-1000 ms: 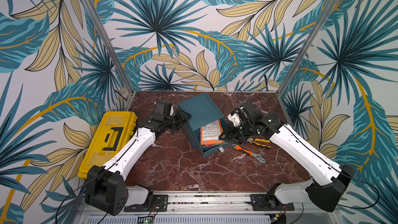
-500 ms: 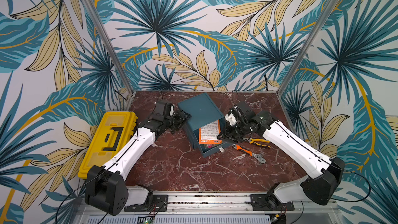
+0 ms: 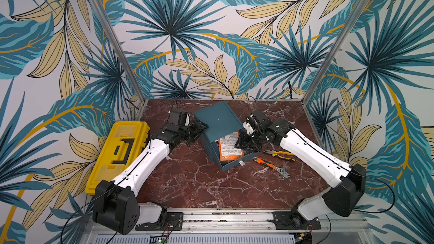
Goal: Take the seed bags out of the drawer
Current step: Pick up the seed packet from the drawer.
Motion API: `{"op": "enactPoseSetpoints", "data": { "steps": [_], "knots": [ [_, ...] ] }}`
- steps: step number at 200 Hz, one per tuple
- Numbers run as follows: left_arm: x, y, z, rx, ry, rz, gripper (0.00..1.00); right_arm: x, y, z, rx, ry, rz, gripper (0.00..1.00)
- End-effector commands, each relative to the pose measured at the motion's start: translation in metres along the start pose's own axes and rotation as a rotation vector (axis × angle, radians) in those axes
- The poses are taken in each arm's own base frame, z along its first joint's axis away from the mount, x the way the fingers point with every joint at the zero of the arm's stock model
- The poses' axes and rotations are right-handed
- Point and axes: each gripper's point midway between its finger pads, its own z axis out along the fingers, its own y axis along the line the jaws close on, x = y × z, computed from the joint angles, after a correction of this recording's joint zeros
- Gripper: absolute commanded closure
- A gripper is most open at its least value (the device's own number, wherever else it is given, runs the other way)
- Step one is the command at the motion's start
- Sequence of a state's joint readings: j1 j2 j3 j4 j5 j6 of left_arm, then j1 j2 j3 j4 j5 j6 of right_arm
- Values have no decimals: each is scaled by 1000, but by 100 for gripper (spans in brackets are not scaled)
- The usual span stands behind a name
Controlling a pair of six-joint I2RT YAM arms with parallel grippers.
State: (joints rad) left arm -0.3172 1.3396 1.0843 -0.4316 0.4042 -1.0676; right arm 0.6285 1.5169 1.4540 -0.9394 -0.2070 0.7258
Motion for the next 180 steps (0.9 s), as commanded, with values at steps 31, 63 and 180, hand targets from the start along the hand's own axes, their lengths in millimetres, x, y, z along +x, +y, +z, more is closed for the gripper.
{"op": "enactPoseSetpoints", "data": {
  "steps": [31,63,180],
  "knots": [
    [21,51,18,-154,77,-67,44,-23,-5,-11,73,-126,-129,47],
    [21,49,18,-144,77,-70,44,-17,-10,3,85,-78,-148,44],
    [19,44,16,-130,70,-73,43,2,-9,18,42,23,-66,37]
  ]
}}
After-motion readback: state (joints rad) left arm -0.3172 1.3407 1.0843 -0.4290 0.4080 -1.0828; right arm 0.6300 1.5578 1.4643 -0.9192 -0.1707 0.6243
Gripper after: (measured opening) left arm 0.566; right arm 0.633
